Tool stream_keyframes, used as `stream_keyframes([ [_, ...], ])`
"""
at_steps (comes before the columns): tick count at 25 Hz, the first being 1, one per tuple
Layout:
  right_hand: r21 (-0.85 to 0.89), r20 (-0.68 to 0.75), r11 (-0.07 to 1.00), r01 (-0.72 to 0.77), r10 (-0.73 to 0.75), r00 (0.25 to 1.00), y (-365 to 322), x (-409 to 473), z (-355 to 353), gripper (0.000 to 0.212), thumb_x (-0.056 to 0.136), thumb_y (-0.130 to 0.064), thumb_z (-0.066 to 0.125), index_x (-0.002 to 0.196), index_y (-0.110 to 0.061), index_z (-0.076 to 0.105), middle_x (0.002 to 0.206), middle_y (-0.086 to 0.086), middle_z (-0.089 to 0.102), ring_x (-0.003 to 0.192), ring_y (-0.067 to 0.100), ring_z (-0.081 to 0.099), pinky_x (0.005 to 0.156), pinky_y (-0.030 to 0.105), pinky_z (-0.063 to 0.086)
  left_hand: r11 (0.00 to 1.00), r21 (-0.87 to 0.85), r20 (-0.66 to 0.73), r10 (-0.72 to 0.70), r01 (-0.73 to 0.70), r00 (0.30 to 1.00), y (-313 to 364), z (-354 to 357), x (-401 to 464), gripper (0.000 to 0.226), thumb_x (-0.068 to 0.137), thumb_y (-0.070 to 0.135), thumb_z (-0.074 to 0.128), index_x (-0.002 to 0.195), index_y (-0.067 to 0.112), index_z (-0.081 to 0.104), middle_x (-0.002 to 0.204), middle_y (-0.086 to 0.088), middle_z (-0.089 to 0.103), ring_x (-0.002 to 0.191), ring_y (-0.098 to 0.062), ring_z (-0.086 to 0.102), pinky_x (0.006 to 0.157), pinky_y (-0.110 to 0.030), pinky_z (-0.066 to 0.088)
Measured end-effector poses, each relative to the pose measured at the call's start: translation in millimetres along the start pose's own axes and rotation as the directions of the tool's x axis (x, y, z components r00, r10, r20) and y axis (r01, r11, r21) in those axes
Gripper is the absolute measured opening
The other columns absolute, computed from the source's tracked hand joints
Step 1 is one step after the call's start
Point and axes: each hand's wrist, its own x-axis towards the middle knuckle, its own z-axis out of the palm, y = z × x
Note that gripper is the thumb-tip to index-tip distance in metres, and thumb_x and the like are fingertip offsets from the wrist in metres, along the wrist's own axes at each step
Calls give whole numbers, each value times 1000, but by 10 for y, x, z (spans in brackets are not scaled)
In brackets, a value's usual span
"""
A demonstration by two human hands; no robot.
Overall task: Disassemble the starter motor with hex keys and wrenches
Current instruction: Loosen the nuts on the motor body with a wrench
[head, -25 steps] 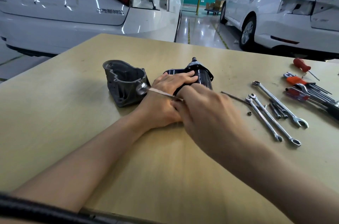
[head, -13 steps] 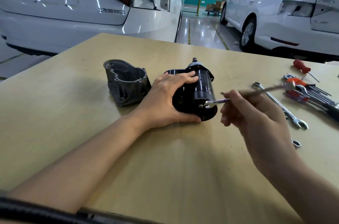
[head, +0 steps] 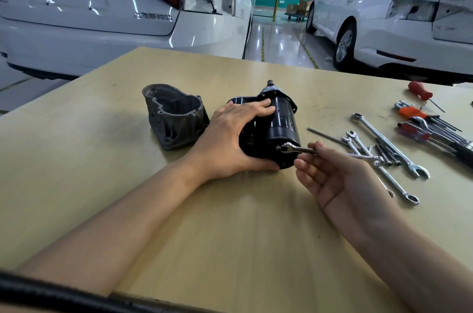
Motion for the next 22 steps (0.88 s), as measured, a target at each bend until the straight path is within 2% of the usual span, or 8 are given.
stream_keyframes([
  [4,-50,7,995,88,-88,996,10,0,4,10,89,-9,56,84,-1,61,62,11,68,57,19,69,51,23,54,1000,2,0,-4,4,1000,6,4,5,87,55,40,92,132,20,55,144,6,48,134,-7,42,117,-44,21],
  [6,-249,49,928,278,-274,960,6,-22,11,11,90,-9,60,82,-3,63,62,11,69,57,21,70,53,25,55,1000,-6,6,-6,6,1000,1,1,1,88,55,41,92,132,20,55,145,6,48,134,-6,41,117,-44,21],
  [10,-702,394,306,643,-586,709,-53,-61,127,22,90,-12,64,72,-23,63,59,1,68,55,15,68,57,35,55,1000,2,8,-15,15,1000,8,-2,23,88,55,41,92,132,21,54,145,8,47,134,-6,41,117,-44,21],
  [13,-723,643,-227,653,-566,516,-79,-78,304,16,88,-12,65,75,-14,57,62,-1,63,50,21,55,51,33,43,1000,-26,24,-6,7,1000,-27,4,11,88,57,43,89,134,21,53,145,7,48,134,-7,40,117,-45,20],
  [14,-699,700,-341,629,-508,502,-65,-87,377,19,86,-11,65,74,-12,51,64,2,60,49,24,48,49,31,36,999,-43,30,4,-3,1000,-46,10,-2,86,60,45,84,136,21,52,144,7,49,135,-7,40,118,-43,20],
  [17,-642,756,-520,563,-306,579,56,-102,563,24,72,-2,70,72,-12,48,68,10,57,51,30,52,49,27,27,1000,1,91,-8,8,996,-100,34,93,69,72,44,61,138,25,49,148,11,43,138,-4,36,118,-28,12],
  [20,-556,804,-650,519,-261,534,200,-99,598,23,50,5,75,64,-6,60,58,9,56,44,24,53,44,25,28,995,95,142,-51,37,989,-105,48,143,58,81,49,36,137,35,42,145,25,30,136,8,28,112,-15,5],
  [22,-506,831,-687,522,-226,508,243,-67,540,20,57,3,73,67,-9,60,62,8,56,50,24,53,48,29,40,1000,-3,72,-1,1,997,-116,44,79,54,82,48,33,133,35,46,143,24,35,132,11,30,114,-17,6],
])
